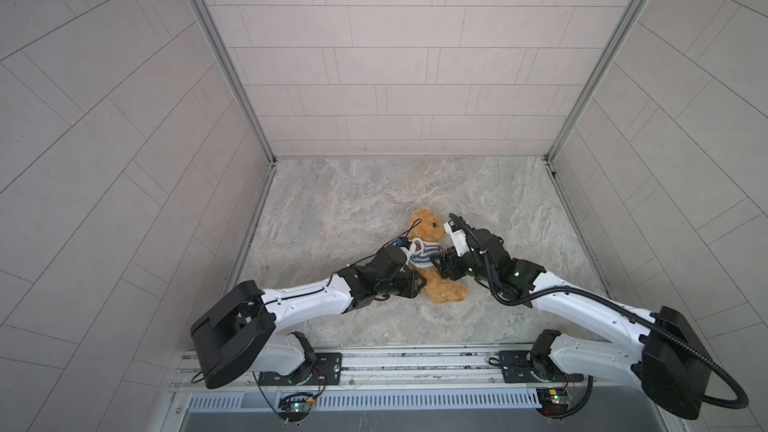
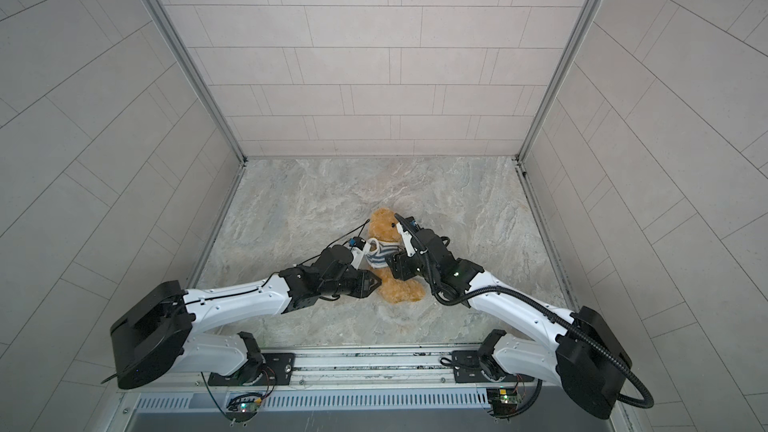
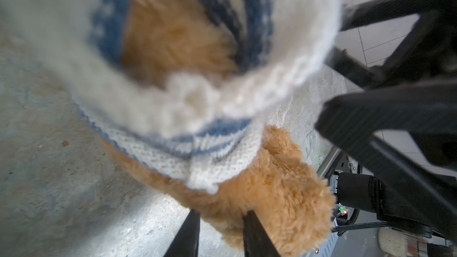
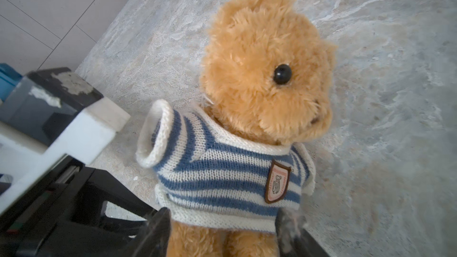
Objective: Dress the teddy bear
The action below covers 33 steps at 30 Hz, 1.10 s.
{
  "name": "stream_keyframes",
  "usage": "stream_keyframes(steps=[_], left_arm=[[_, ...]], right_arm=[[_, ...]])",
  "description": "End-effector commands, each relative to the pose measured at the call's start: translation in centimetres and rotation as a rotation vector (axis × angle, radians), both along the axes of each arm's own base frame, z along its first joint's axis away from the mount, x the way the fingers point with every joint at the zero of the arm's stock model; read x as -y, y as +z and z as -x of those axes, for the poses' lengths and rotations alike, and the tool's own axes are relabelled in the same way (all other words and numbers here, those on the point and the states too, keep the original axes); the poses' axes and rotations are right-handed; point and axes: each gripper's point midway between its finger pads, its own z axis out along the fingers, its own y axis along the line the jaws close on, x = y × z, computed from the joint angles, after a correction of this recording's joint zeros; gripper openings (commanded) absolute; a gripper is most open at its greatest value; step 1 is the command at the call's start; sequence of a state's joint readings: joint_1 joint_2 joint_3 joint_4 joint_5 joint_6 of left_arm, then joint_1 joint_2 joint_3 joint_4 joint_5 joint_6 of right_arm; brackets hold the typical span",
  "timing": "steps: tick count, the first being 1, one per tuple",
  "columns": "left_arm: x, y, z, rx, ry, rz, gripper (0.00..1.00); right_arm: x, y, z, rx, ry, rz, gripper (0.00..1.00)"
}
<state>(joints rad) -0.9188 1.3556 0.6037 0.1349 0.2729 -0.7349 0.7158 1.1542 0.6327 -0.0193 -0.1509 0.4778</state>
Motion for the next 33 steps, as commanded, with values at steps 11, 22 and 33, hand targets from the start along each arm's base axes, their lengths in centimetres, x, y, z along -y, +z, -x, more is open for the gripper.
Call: stream_keyframes(steps=[11,22,33], left_arm=[[-2.4,-0.1,0.8,0.005,0.064,0.023,0.33],[-6.2,4.7,-1.3,0.077,0.122,0.031,0.3],[-3.6,6.0,-3.5,0.054,0.11,0.024,0.12]], right_arm=[[-2.1,-5.3,-1.3,-0.076,-0.062,-0.032,0.63],[-1.6,-8.3,1.1,-0.138,-0.04,0.034,0.55],[-2.8,-9.3,2.2,-0.168,-0.012,0.044,0.4]])
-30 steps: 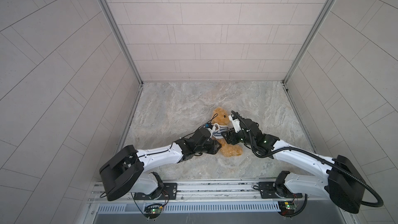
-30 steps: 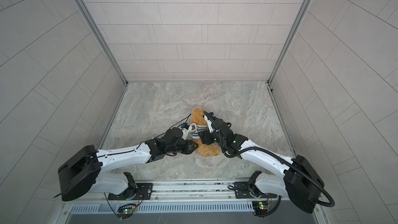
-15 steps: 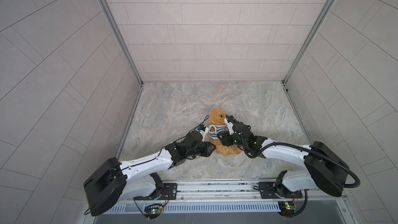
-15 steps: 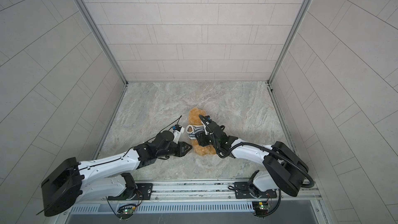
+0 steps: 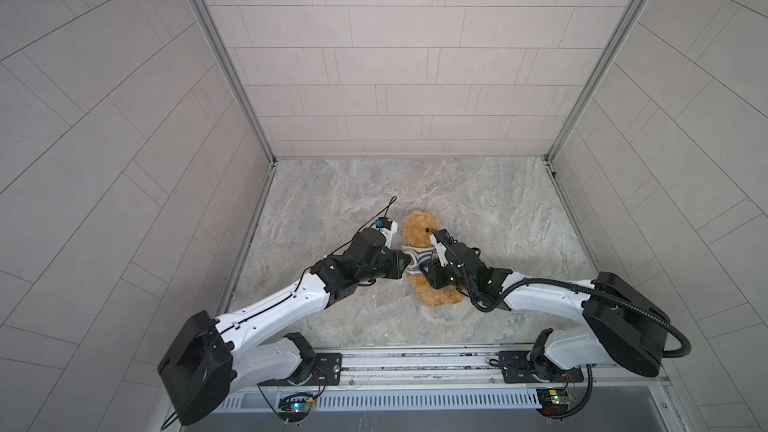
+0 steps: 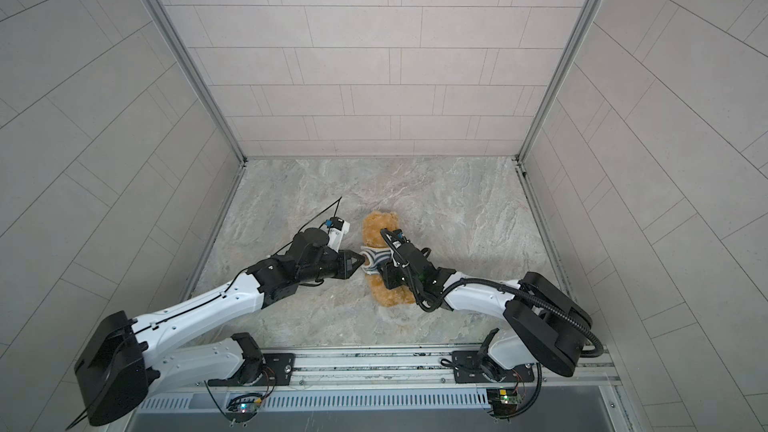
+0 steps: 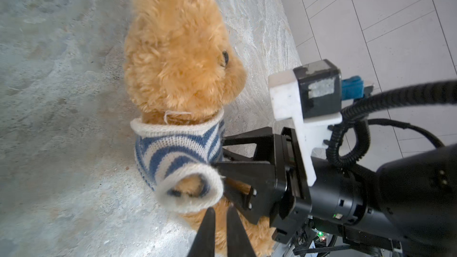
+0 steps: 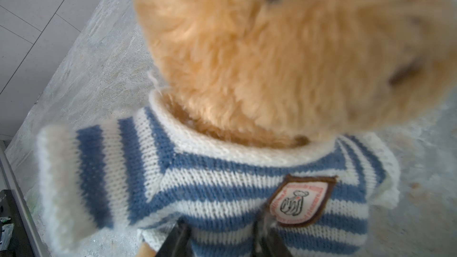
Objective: Dress the teddy bear
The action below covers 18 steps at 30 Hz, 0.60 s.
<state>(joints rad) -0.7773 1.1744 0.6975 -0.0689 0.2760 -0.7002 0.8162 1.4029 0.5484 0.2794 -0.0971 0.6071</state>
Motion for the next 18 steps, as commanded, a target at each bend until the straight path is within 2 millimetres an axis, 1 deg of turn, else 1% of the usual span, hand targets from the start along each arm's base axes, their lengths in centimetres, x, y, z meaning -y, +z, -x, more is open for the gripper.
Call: stream_keyframes(steps=[1,6,13,18], left_arm=[[0.0,-0.6,-0.2,-0.02,0.0,-0.024,0.11],[-1.0,-1.4,-0.8,-0.024,0.056,-0.079,0.06],[-1.4,-2.6,-1.4,-0.029,0.091,-0.12,0.02],[-0.5,-3.0,-2.3,-0.029,0.085,-0.12,0.01]], right_arm=[[0.5,-3.1,1.9,-0.096,0.013,0.071,0.4],[0.2,-3.3,2.1,-0.104,0.023,0.071,0.39],[0.1,-3.3,2.2,-0.101,0.025,0.074,0.39],[0.0,-3.5,2.3,-0.104,0.028,0.079,0.39]])
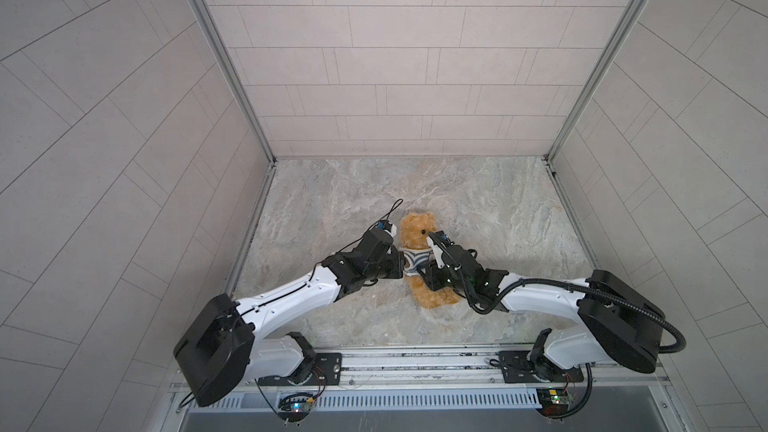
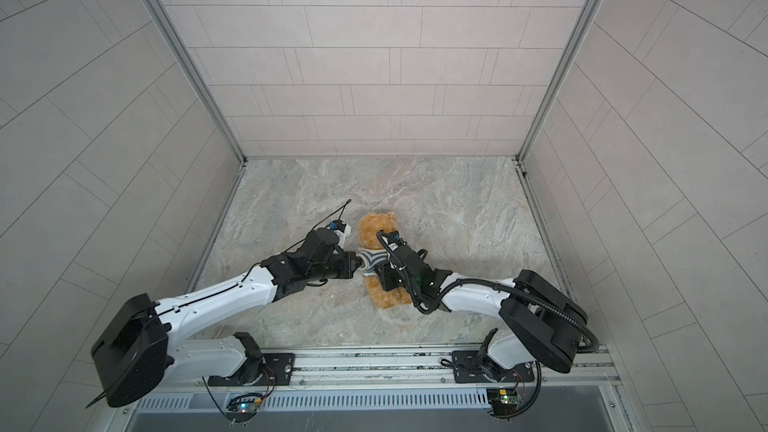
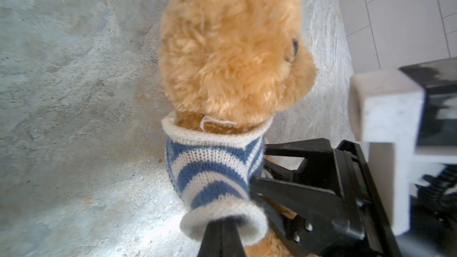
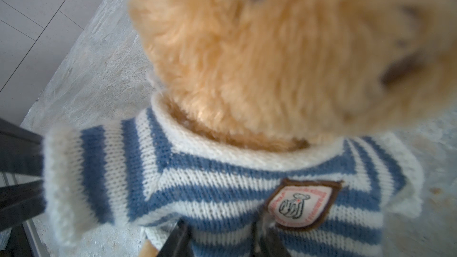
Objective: Dress the teddy bear
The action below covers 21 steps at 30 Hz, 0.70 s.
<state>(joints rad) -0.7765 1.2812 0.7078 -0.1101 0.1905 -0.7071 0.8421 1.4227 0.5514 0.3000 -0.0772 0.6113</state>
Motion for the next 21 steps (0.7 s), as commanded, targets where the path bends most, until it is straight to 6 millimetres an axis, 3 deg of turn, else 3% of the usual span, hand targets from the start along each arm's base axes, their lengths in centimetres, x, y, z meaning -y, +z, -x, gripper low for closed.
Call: stream_keyframes(steps=[1,5,12,16,21], left_arm=[[0.9,1.0,-1.5,0.036,0.01,0.019,0.01],[1.5,0.5,-1.7,0.03,0.01,0.04,0.06],[0.9,-0.4,-1.8,0.02,0.057,0.044,0.3],[0.3,-1.0,-2.2,0.015,0.104,0.024,0.31],[-0.2,-2.7,-2.9,-0.009,0.158,-0.017,0.25]], right_arm=[[0.6,-3.4,2.1,-0.116,0.021,0.076,0.39],[0.5,-3.7,2.4,-0.124,0.028,0.082,0.39],[0.3,-4.1,2.6,-0.131,0.034,0.084,0.39],[0.2,-4.4,2.8,-0.135,0.034,0.087,0.39],[0.4,-4.6,3.0,-0.139,0.035,0.098,0.39]])
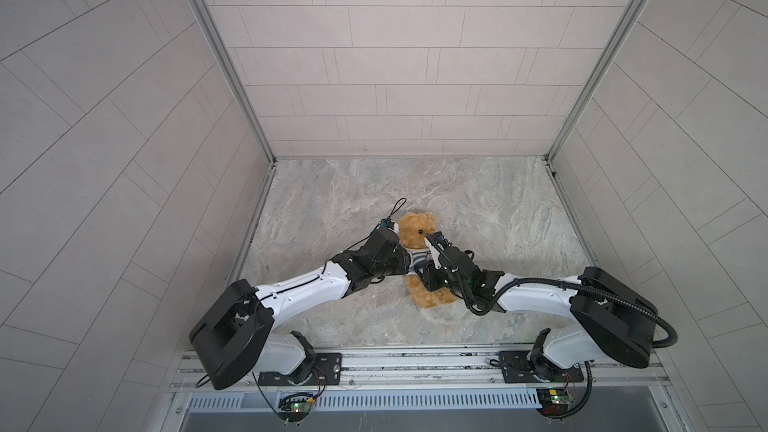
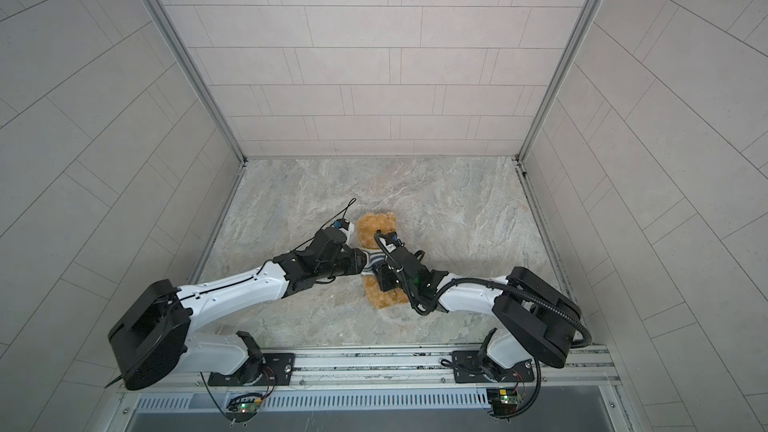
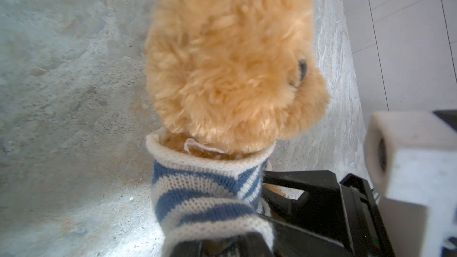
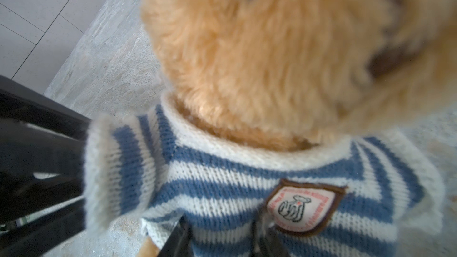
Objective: Dress the teddy bear
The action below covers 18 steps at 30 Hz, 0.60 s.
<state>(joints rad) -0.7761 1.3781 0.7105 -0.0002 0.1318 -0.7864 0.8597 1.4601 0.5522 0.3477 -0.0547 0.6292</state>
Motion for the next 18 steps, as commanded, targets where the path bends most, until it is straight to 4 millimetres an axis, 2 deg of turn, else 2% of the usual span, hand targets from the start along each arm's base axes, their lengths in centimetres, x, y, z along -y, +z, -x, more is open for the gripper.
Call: stream_keyframes(steps=[1,4,11,18], left_arm=[[-0.9,-1.5,-0.9,-0.012,0.068,-0.039,0.24],[-1.4,-2.3,-1.0,-0.023,0.103,-0.051,0.26],[-2.8,-2.5,-0.9,-0.019,0.173,-0.061,0.34],[-2.9,-2.5,-1.6,-0.025,0.209,-0.046,0.33]], right_arm=[[1.1,-4.2,3.2,-0.146,0.047,0.11,0.39],[1.3,-4.3,3.2,-0.149,0.047,0.119,0.39],[1.6,-4.4,3.5,-0.15,0.047,0.122,0.39],[1.9,-4.7,3.7,-0.152,0.043,0.129,0.38]])
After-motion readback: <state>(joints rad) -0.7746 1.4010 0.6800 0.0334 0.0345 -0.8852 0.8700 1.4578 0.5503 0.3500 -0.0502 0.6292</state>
